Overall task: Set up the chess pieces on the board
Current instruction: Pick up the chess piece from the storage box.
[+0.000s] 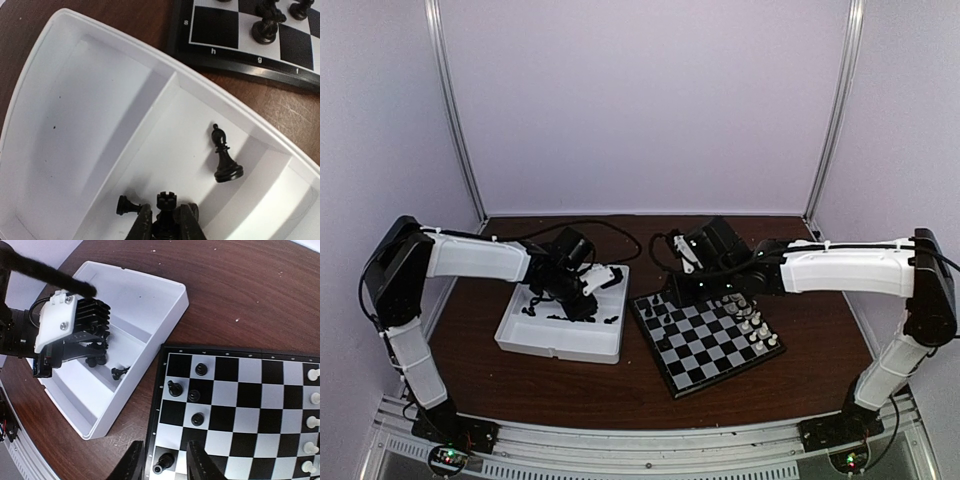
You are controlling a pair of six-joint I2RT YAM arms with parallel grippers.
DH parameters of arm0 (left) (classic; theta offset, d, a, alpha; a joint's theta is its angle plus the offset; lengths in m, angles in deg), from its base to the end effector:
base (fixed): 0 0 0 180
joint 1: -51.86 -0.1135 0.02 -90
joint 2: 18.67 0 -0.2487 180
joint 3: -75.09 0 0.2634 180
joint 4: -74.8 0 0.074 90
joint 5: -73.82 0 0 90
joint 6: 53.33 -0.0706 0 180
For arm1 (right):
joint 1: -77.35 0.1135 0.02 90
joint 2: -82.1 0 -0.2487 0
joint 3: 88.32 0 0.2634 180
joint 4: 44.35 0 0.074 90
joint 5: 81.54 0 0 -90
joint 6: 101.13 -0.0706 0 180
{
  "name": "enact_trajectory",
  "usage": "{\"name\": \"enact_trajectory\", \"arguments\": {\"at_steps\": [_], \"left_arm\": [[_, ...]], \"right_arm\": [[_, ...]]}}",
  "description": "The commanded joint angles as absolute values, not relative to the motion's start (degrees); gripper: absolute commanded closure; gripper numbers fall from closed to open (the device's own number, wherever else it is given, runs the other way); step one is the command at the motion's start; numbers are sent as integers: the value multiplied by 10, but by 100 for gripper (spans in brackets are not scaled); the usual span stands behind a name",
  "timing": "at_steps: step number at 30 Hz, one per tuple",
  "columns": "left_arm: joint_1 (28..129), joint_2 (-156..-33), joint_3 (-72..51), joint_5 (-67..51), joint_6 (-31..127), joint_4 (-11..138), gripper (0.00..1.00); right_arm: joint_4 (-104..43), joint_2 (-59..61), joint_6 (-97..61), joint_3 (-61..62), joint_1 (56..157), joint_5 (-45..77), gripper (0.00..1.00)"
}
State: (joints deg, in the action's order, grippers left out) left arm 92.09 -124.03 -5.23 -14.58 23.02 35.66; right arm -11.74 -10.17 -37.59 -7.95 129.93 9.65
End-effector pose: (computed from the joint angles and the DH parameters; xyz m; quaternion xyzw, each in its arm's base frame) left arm 0.2946 -0.2518 0.1117 0.4443 0.8674 -0.0646 0.2143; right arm 0.2362 0.3112 0.2063 -0.2123 0.8974 0.2534 0.2921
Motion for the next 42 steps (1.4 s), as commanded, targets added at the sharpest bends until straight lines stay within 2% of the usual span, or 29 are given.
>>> {"name": "enact_trajectory", "arguments": {"at_steps": [1, 12, 18, 22, 29, 42], "left_arm": [[920, -1194, -10, -149, 274, 469, 90], [920, -1108, 56, -22, 297, 531, 90], [920, -1067, 90, 24, 299, 544, 89], [920, -1049, 102, 49, 298, 547, 89], [920, -1041, 112, 78, 300, 555, 89], [920, -1030, 117, 79, 302, 573, 89]], "right_arm": [[-173, -134, -417, -59, 1297, 170, 68], [-242, -208, -479, 3, 1296, 295, 67], [-281, -236, -540, 8, 1296, 334, 60], [-310, -253, -581, 7, 1296, 358, 59], [-385, -278, -648, 1, 1296, 395, 61], [-394, -295, -678, 0, 1294, 402, 66]]}}
